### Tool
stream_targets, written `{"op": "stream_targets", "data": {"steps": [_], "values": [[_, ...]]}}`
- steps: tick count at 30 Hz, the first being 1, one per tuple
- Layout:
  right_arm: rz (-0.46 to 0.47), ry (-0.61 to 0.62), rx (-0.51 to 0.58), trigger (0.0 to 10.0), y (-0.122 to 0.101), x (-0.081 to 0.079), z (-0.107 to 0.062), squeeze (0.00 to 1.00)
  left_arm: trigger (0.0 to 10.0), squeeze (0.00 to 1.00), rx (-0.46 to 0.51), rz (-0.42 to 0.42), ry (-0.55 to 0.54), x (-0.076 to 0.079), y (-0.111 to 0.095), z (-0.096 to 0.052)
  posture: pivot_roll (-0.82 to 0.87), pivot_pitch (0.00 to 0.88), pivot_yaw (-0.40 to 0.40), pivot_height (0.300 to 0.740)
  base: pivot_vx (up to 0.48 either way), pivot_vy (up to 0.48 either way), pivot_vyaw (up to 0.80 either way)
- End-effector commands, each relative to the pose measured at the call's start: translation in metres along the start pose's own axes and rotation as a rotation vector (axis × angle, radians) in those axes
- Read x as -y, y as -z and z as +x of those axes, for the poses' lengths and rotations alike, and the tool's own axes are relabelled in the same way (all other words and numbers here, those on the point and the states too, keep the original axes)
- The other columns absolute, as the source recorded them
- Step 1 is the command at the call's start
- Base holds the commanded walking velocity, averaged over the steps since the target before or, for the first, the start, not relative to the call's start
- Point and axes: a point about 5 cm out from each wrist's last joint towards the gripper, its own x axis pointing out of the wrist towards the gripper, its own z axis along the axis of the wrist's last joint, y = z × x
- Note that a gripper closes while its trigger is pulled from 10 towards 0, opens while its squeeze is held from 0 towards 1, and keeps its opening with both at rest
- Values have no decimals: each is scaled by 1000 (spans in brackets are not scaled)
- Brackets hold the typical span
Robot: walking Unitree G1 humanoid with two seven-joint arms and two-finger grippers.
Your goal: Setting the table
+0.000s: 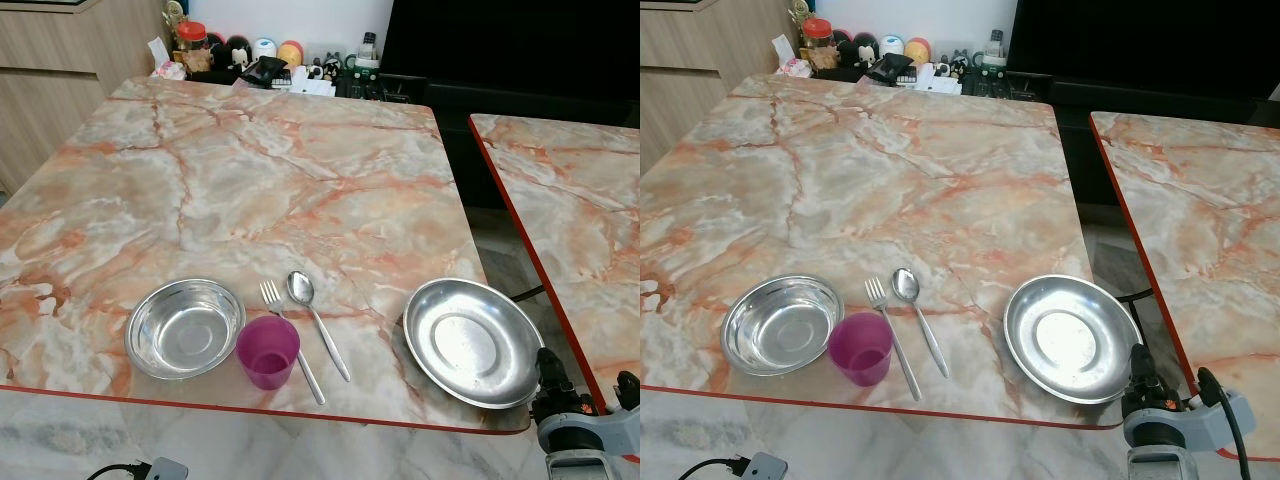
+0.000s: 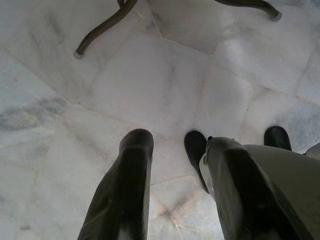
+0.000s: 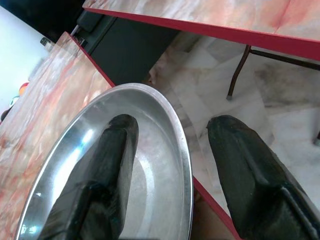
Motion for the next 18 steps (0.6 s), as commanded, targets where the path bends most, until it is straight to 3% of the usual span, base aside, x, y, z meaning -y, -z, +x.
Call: {"op": "stream_targets", "data": {"steps": [1,18], "values": [[10,37,-1,10000,-5,7,-1,0,10000,0,-36,14,13,3,10,-4,85,150,-85,740,0,0,0],[-61,71,-71,10000,-6,11,7,0,10000,0,-35,19,14,4,11,-4,85,155,-86,740,0,0,0]]}}
